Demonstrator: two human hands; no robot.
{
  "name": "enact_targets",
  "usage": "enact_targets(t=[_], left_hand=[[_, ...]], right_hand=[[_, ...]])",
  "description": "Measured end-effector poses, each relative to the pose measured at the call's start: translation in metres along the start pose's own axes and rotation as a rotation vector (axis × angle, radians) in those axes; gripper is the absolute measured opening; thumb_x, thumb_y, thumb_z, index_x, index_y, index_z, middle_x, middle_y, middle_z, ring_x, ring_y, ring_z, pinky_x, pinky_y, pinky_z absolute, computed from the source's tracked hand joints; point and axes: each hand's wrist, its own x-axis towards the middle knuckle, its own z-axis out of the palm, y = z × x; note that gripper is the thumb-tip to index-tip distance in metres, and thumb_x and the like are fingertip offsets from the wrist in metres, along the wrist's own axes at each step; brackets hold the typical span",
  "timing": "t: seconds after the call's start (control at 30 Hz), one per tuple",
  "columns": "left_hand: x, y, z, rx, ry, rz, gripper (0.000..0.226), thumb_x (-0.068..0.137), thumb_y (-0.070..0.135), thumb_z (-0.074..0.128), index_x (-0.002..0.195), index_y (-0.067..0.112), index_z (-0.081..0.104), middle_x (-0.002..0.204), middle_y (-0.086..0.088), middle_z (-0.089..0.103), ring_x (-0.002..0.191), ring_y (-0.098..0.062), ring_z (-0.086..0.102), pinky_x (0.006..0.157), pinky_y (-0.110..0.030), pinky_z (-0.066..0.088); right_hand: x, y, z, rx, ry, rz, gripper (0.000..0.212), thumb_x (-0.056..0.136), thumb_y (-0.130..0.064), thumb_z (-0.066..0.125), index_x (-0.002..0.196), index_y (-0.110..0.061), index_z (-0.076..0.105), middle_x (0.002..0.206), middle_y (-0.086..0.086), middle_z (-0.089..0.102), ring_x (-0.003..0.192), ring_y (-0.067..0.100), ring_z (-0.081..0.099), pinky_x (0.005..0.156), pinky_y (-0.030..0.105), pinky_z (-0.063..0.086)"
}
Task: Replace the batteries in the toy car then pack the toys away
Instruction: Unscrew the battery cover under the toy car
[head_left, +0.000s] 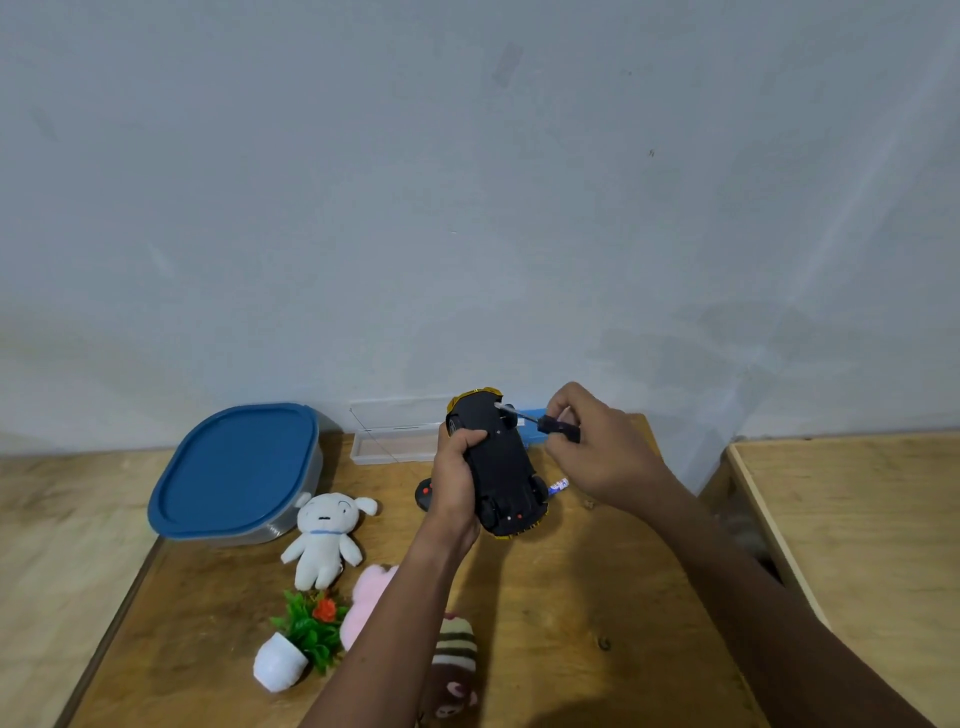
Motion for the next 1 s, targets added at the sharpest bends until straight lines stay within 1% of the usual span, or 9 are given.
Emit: enact_targets(t=[0.03,0.07,0.13,0.2,0.3,0.47,0.73,0.87,1.0], left_hand=[[-0.001,-0.001,0.001,0.014,-0.004,0.003,0.067,0.070,0.029,0.066,0.129,0.003,0.053,0.114,-0.033,0.062,0.091,-0.042,0.064,0.078,-0.057,0.057],[-0.002,-0.001,0.002,0.035,-0.004,0.017,0.057,0.077,0.026,0.063,0.128,0.002,0.053,0.110,-0.031,0.063,0.088,-0.040,0.064,0.071,-0.050,0.059],[-0.002,-0.004,0.003,0.067,-0.032,0.035,0.036,0.090,0.014,0.053,0.125,0.003,0.052,0.102,-0.023,0.064,0.081,-0.033,0.065,0.061,-0.038,0.058],[-0.002,-0.005,0.003,0.104,-0.075,0.042,0.030,0.094,0.009,0.049,0.124,0.005,0.053,0.103,-0.021,0.064,0.081,-0.028,0.067,0.062,-0.036,0.058],[-0.005,-0.005,0.003,0.164,-0.091,0.055,0.029,0.095,0.008,0.048,0.124,0.007,0.053,0.105,-0.019,0.064,0.085,-0.024,0.067,0.065,-0.035,0.058],[-0.007,-0.007,-0.001,0.238,-0.125,0.078,0.029,0.096,0.007,0.047,0.125,0.007,0.052,0.105,-0.019,0.066,0.076,-0.017,0.071,0.056,-0.028,0.057],[-0.008,-0.010,0.000,0.326,-0.176,0.127,0.031,0.097,0.002,0.045,0.127,0.006,0.050,0.104,-0.017,0.063,0.067,-0.008,0.071,0.055,-0.023,0.056],[-0.007,-0.018,-0.001,0.383,-0.141,0.142,0.028,0.095,0.009,0.050,0.122,0.012,0.053,0.119,-0.023,0.060,0.091,-0.018,0.067,0.065,-0.023,0.057],[-0.006,-0.027,-0.003,0.414,-0.146,0.132,0.030,0.090,0.019,0.055,0.120,0.015,0.054,0.120,-0.022,0.061,0.102,-0.027,0.066,0.074,-0.030,0.059]], right_hand=[[0.001,-0.001,0.006,0.061,0.055,0.015,0.012,0.085,-0.010,0.061,0.086,-0.020,0.055,0.068,-0.003,0.057,0.055,0.008,0.048,0.048,0.021,0.042],[0.002,-0.002,0.012,0.106,0.112,0.019,0.013,0.082,-0.010,0.065,0.081,-0.020,0.056,0.066,-0.004,0.057,0.056,0.008,0.049,0.052,0.027,0.046],[0.004,-0.002,0.023,0.170,0.165,0.024,0.013,0.078,-0.013,0.072,0.077,-0.021,0.062,0.069,-0.006,0.064,0.066,0.011,0.060,0.064,0.035,0.054],[0.007,-0.001,0.031,0.194,0.169,0.031,0.012,0.076,-0.016,0.076,0.080,-0.024,0.068,0.075,-0.009,0.069,0.075,0.009,0.066,0.070,0.035,0.058],[0.009,0.002,0.038,0.165,0.210,0.034,0.013,0.074,-0.018,0.076,0.083,-0.026,0.071,0.075,-0.012,0.071,0.075,0.007,0.067,0.071,0.036,0.059],[0.010,0.007,0.042,0.154,0.229,0.048,0.012,0.076,-0.017,0.074,0.084,-0.026,0.071,0.071,-0.010,0.071,0.069,0.010,0.068,0.065,0.038,0.059],[0.007,0.018,0.047,0.223,0.247,0.071,0.016,0.073,-0.015,0.073,0.084,-0.026,0.070,0.067,-0.006,0.071,0.060,0.011,0.068,0.060,0.041,0.060],[0.004,0.028,0.055,0.193,0.272,0.022,0.019,0.073,-0.017,0.074,0.089,-0.027,0.069,0.066,-0.008,0.069,0.060,0.009,0.067,0.058,0.041,0.059],[-0.002,0.040,0.063,0.143,0.329,-0.056,0.022,0.074,-0.019,0.074,0.094,-0.026,0.068,0.067,-0.010,0.068,0.063,0.007,0.066,0.056,0.038,0.059]])
